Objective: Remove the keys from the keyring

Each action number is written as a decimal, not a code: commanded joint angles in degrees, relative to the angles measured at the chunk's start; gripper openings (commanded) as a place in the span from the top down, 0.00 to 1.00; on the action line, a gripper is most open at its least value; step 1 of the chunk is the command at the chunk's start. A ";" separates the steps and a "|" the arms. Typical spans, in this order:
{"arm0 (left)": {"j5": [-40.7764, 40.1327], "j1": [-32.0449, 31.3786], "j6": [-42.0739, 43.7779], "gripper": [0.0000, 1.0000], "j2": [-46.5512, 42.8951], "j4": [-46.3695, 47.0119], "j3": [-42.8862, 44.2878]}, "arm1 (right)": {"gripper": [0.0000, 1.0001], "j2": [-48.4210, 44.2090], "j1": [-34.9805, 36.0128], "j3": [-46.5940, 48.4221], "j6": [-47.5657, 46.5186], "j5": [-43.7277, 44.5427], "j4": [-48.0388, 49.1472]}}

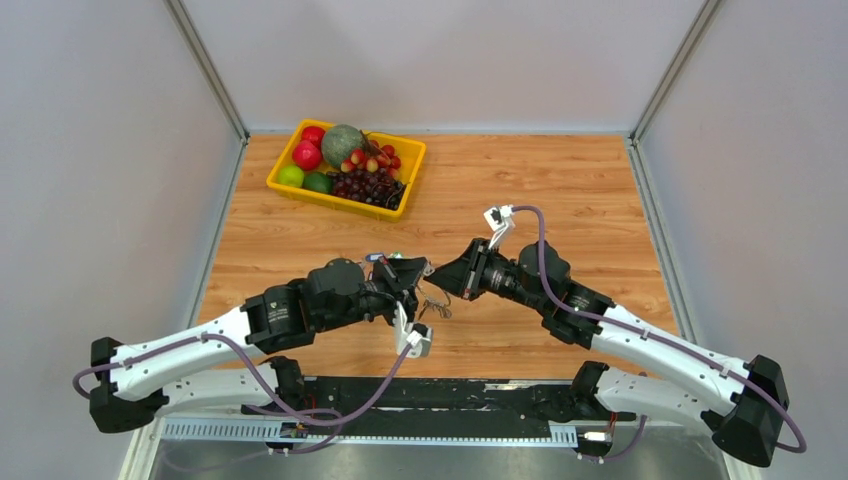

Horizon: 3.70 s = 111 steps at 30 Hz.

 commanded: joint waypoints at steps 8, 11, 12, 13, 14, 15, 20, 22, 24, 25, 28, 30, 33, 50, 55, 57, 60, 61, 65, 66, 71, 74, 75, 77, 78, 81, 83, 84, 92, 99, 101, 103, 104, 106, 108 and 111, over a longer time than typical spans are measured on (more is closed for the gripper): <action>-23.23 -13.07 21.40 1.00 3.71 16.74 -14.88 | 1.00 5.02 -6.11 6.61 10.98 9.79 2.74; -24.33 -13.81 19.94 1.00 2.95 27.53 -17.07 | 1.00 3.93 -7.25 5.62 9.32 10.52 1.84; -24.12 -13.06 15.70 1.00 2.68 27.69 -15.50 | 1.00 2.71 -7.49 5.29 7.30 12.39 0.56; -22.42 -10.35 3.49 1.00 2.83 24.51 -11.08 | 1.00 1.29 -7.61 5.31 4.31 15.08 -2.66; -21.58 -8.55 -3.64 1.00 3.86 22.05 -8.13 | 1.00 -0.41 -7.56 5.43 1.36 18.65 -6.08; -20.23 -4.58 -18.24 1.00 4.69 16.80 -2.67 | 1.00 -2.23 -7.59 5.41 -1.79 22.20 -8.99; -22.43 7.76 -62.87 1.00 13.70 5.35 7.48 | 1.00 -12.43 -7.54 3.23 -14.50 33.91 -15.10; -20.45 11.66 -75.06 1.00 18.67 -1.33 10.42 | 1.00 -15.43 -7.53 3.00 -17.78 35.79 -16.75; -16.30 15.49 -83.00 1.00 24.39 -8.27 12.68 | 1.00 -17.65 -7.57 3.20 -19.94 36.77 -18.37; -15.09 18.15 -86.73 1.00 28.01 -9.33 13.76 | 1.00 -18.33 -7.55 3.37 -20.81 37.03 -19.15; -9.35 22.91 -92.03 1.00 34.72 -11.87 15.09 | 1.00 -19.69 -7.61 4.21 -22.64 36.98 -21.07; -7.44 26.07 -96.13 1.00 38.52 -11.07 14.97 | 1.00 -20.40 -7.60 4.75 -23.51 36.78 -22.29; -6.21 30.48 -99.43 1.00 41.56 -7.39 12.02 | 1.00 -21.29 -7.53 5.20 -24.07 36.41 -23.87; -7.99 37.44 -105.21 0.25 38.65 4.09 2.98 | 1.00 -19.69 -7.61 4.56 -24.08 31.10 -24.72; -6.64 37.36 -101.61 0.01 27.70 8.15 -1.65 | 1.00 -16.21 -7.59 6.94 -29.20 21.44 -24.33; -4.10 37.32 -99.32 0.00 22.43 10.88 -3.66 | 1.00 -14.98 -7.61 8.29 -31.80 15.97 -24.33; 0.38 37.29 -96.59 0.00 15.02 15.13 -6.51 | 1.00 -13.20 -7.57 10.89 -35.38 5.58 -24.29; 1.87 37.24 -95.33 0.00 12.66 18.17 -8.40 | 1.00 -12.47 -7.56 11.90 -36.06 2.22 -24.27; 8.99 37.19 -91.95 0.00 7.68 34.15 -18.17 | 1.00 -9.23 -7.61 16.90 -36.73 -6.96 -24.27; 12.07 37.19 -91.65 0.00 7.09 40.59 -19.90 | 1.00 -8.43 -7.56 18.45 -36.53 -8.63 -24.25; 25.39 37.05 -91.20 0.01 4.89 64.45 -31.09 | 1.00 -5.18 -7.61 23.81 -35.47 -12.71 -24.19; 32.43 36.40 -89.63 0.04 5.54 68.31 -30.89 | 1.00 -3.52 -7.58 26.41 -34.91 -13.49 -24.00; 33.26 35.53 -89.18 0.04 5.68 68.86 -30.73 | 1.00 -2.88 -7.60 27.17 -34.76 -13.80 -23.95; 35.76 32.55 -85.98 0.03 5.35 71.88 -31.37 | 1.00 -1.26 -7.59 29.04 -34.08 -14.50 -23.62; 36.29 31.46 -84.73 0.03 5.17 72.98 -31.68 | 1.00 -0.82 -7.58 29.49 -33.89 -14.60 -23.54; 37.37 29.68 -82.79 0.02 4.48 74.44 -31.90 | 1.00 0.20 -7.61 30.38 -33.04 -15.92 -22.84; 38.37 28.57 -81.69 0.02 4.58 74.75 -31.56 | 1.00 0.54 -7.54 30.63 -32.49 -16.87 -22.36; 39.19 27.92 -81.17 0.02 4.89 74.77 -31.20 | 1.00 0.63 -7.59 30.72 -32.27 -17.15 -22.02; 39.99 25.24 -79.56 0.03 7.73 74.71 -29.21 | 1.00 0.70 -7.61 31.06 -31.52 -17.71 -20.93; 38.70 24.67 -79.16 0.10 9.15 74.57 -28.07 | 1.00 0.29 -7.53 30.77 -30.94 -17.62 -20.38; 38.78 24.63 -79.11 0.19 9.36 74.45 -27.84 | 1.00 0.09 -7.53 30.69 -30.83 -17.51 -20.25; 38.74 24.60 -78.88 0.29 9.51 74.25 -27.72 | 1.00 0.04 -7.61 30.55 -30.74 -17.38 -20.14; 38.70 24.61 -78.84 0.36 9.54 74.12 -27.70 | 1.00 -0.09 -7.56 30.54 -30.74 -17.30 -20.12; 38.72 24.57 -78.82 0.41 9.58 74.01 -27.61 | 1.00 -0.14 -7.56 30.38 -30.74 -17.16 -20.02; 38.74 24.59 -78.87 0.43 9.57 73.97 -27.49 | 1.00 -0.22 -7.56 30.29 -30.74 -17.07 -20.00; 38.79 24.54 -78.89 0.44 9.52 73.95 -27.53 | 1.00 -0.15 -7.53 30.39 -30.63 -16.98 -19.86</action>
